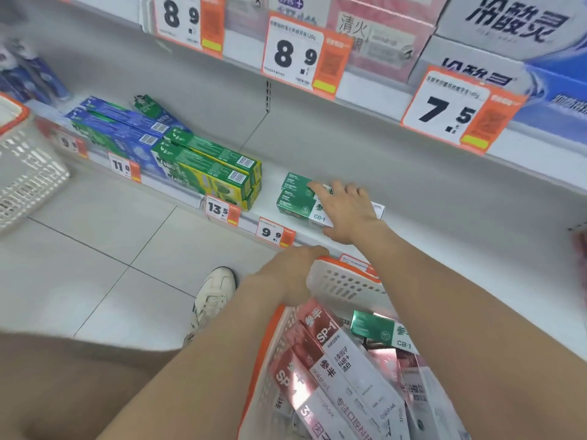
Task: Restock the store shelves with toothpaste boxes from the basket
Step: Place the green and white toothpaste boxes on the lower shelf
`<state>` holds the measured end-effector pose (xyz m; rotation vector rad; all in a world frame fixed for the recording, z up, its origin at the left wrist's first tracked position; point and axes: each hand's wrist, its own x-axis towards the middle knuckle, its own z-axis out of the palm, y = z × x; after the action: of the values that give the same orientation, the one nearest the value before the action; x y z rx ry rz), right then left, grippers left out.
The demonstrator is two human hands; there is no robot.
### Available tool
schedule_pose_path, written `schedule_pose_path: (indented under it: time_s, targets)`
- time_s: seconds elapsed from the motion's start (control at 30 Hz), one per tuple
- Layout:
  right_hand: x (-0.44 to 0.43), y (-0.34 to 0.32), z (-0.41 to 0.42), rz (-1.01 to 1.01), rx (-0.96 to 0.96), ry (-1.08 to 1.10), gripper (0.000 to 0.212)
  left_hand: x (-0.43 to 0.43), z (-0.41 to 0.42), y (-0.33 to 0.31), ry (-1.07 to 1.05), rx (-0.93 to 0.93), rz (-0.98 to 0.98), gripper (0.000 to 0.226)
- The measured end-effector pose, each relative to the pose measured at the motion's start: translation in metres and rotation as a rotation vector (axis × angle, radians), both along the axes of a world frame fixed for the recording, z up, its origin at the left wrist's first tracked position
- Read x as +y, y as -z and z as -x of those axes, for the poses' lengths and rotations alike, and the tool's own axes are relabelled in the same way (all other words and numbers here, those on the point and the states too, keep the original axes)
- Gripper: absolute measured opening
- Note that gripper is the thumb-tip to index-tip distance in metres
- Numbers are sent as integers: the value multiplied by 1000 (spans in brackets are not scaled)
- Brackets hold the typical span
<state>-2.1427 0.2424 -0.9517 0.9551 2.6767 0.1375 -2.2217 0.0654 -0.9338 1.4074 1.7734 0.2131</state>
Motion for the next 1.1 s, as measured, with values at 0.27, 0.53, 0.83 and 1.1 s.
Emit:
schedule_pose_path:
  time_s: [0.27,0.53,0.83,1.1]
  targets:
    - [1,50,41,144,-5,30,108,-8,44,12,-65,-40,-27,75]
    - [0,72,70,269,82,28,125,-7,71,12,-98,25,-10,86]
    - [2,63,34,433,222,107,105,-6,65,9,-43,177,33,88]
    - [-81,-3,-72,451,793,105,36,-24,10,25,-245,366,-233,77]
